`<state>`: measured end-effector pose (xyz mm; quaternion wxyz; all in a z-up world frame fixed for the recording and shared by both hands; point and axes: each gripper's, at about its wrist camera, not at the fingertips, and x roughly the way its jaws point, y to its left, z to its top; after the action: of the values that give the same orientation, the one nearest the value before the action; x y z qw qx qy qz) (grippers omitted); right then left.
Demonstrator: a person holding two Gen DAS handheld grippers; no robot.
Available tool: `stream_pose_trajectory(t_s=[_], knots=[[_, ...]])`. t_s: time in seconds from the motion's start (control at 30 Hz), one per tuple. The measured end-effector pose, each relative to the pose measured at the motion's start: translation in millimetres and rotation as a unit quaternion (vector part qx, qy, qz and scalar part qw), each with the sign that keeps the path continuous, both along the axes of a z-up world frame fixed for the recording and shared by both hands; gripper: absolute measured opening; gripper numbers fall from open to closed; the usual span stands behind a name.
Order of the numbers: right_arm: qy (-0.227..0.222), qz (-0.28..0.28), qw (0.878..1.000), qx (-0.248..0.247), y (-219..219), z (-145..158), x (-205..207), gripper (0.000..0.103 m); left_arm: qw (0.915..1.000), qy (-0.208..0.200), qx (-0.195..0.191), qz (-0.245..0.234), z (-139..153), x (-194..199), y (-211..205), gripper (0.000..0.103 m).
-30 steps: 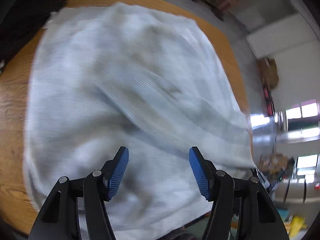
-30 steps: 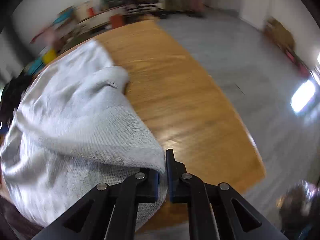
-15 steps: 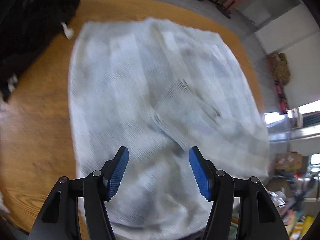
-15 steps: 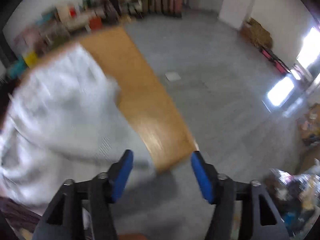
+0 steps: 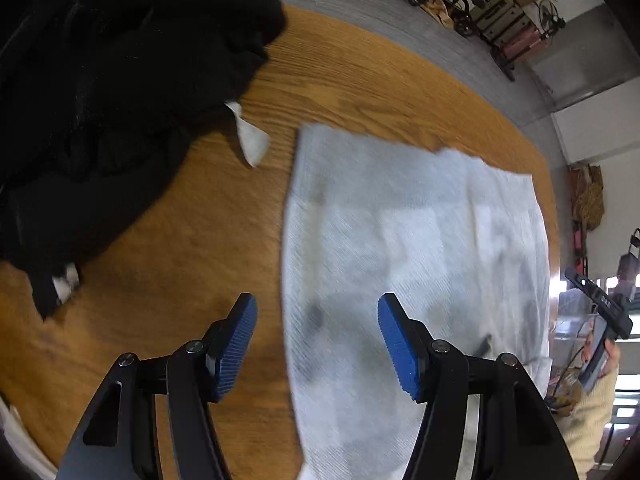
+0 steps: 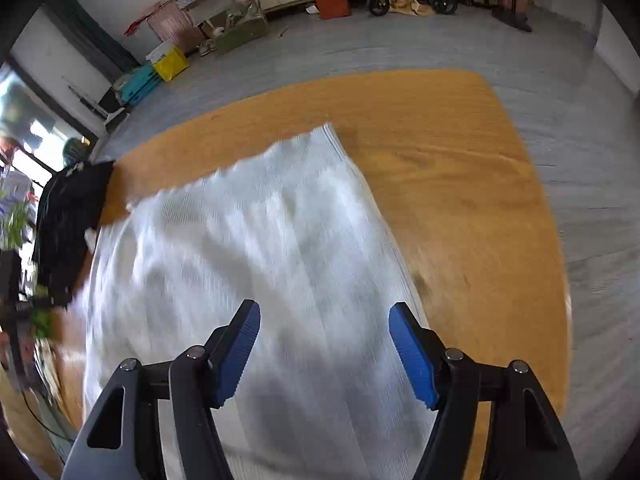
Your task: Fold clothes
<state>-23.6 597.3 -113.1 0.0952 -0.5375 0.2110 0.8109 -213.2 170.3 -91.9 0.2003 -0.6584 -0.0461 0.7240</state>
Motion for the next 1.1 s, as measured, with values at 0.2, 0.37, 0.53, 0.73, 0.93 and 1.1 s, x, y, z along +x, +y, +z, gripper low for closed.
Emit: stream_pose_trajectory(t_s=[0.2, 0.37, 0.53, 0.73, 0.93, 1.1], knots=[[0.017, -0.014, 0.999, -0.025, 15.5, -14.5, -34.8, 0.073, 0.9990, 0.001, 0.040, 0.020, -21.1, -31.8, -4.4, 0.064], [0.051, -0.043, 0.996, -0.058, 31.9, -21.4, -49.7, 0.076, 0.9973, -0.003, 0.067, 0.029, -37.5, -51.4, 5.7, 0.064], [0.050, -0.050, 0.996, -0.060, 36.4, -23.4, -52.9, 0.077, 0.9954, 0.004, 0.090, 0.033, -42.3, -63.4, 17.0, 0.064], [0.053, -0.048, 0.996, -0.060, 35.2, -24.1, -59.1, 0.078, 0.9980, 0.023, 0.057, -0.015, -45.6, -60.9, 44.1, 0.036], [0.049, -0.040, 0.996, -0.060, 31.0, -26.6, -63.4, 0.078, 0.9986, 0.026, 0.024, -0.041, -48.3, -48.1, 58.4, 0.008], [0.039, -0.042, 0.998, -0.022, 29.5, -26.9, -69.5, 0.078, 0.9949, 0.081, 0.053, -0.028, -27.2, -41.8, 55.5, 0.008]])
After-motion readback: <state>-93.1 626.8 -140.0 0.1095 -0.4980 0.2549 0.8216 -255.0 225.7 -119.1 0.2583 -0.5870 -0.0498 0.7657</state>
